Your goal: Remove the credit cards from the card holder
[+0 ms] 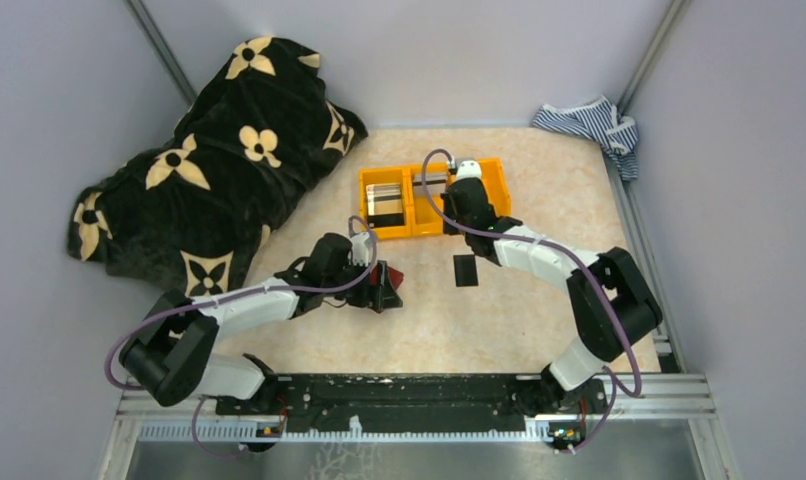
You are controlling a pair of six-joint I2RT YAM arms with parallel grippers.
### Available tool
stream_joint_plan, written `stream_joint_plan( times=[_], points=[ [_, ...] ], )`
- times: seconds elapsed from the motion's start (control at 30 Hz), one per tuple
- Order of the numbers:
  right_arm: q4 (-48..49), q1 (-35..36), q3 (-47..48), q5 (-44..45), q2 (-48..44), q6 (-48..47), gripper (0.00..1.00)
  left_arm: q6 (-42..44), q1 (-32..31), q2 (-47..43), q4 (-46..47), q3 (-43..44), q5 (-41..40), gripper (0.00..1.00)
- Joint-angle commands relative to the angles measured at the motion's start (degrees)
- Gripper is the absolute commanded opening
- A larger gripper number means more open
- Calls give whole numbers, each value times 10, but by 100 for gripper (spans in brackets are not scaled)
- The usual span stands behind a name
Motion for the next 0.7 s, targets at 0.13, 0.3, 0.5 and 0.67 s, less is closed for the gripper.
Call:
stream_joint_plan(
  times=[0.13,0.3,0.5,0.67],
  points=[
    [100,-3,-56,7,-103,-8,0,-55,-11,34,174,-1,62,84],
    [228,-3,-148,-52,-185,-14,3,-14,-12,-45,149,8,-1,88],
    [221,-13,-145,-196,-138,-10,53,-93,2,-89,63,-37,-255,100],
    [191,44,-107,-258,-107,-102,66,-174,44,-88,74,-89,-230,99]
  ],
)
